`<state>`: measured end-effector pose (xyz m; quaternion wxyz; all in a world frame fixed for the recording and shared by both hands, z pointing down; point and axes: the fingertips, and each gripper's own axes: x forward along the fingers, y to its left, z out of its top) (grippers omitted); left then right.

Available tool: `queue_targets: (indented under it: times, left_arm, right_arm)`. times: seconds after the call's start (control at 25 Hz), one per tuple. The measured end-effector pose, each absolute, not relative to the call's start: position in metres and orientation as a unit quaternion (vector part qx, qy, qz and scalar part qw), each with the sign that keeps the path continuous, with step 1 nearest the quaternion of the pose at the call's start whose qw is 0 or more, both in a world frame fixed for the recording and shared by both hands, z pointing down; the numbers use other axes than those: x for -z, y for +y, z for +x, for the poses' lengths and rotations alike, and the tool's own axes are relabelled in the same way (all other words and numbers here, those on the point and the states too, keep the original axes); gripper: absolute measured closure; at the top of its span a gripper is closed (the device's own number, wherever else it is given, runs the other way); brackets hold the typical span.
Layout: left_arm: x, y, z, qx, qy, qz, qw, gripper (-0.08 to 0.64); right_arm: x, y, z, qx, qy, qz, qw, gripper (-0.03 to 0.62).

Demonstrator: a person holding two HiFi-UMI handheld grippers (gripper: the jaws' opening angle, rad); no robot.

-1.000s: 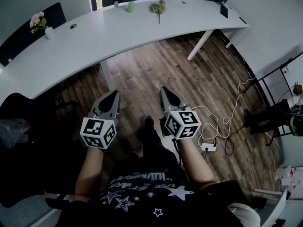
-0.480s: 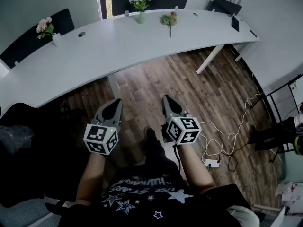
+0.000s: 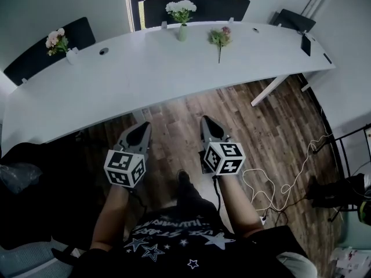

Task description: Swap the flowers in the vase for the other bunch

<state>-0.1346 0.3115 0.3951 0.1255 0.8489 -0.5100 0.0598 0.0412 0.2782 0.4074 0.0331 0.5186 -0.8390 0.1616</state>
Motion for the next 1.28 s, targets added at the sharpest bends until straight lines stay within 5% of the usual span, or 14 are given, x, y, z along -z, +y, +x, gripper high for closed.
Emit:
queue_targets:
  times: [0.6, 1.28]
  left_arm:
    - [-0.395, 0.195, -0.056, -0.073, -0.526, 0.836, 0.134, 0.552]
    - [-0.395, 0.121, -0.071, -0.056, -0.536, 0.831, 0.137, 0.552]
  right_arm:
    - [-0.405, 0.152, 0.105, -0.169, -0.868, 0.465, 0.04, 0.589]
    - [-0.415, 0.09, 0.085, -0.175, -0.873, 0.454, 0.04, 0.589]
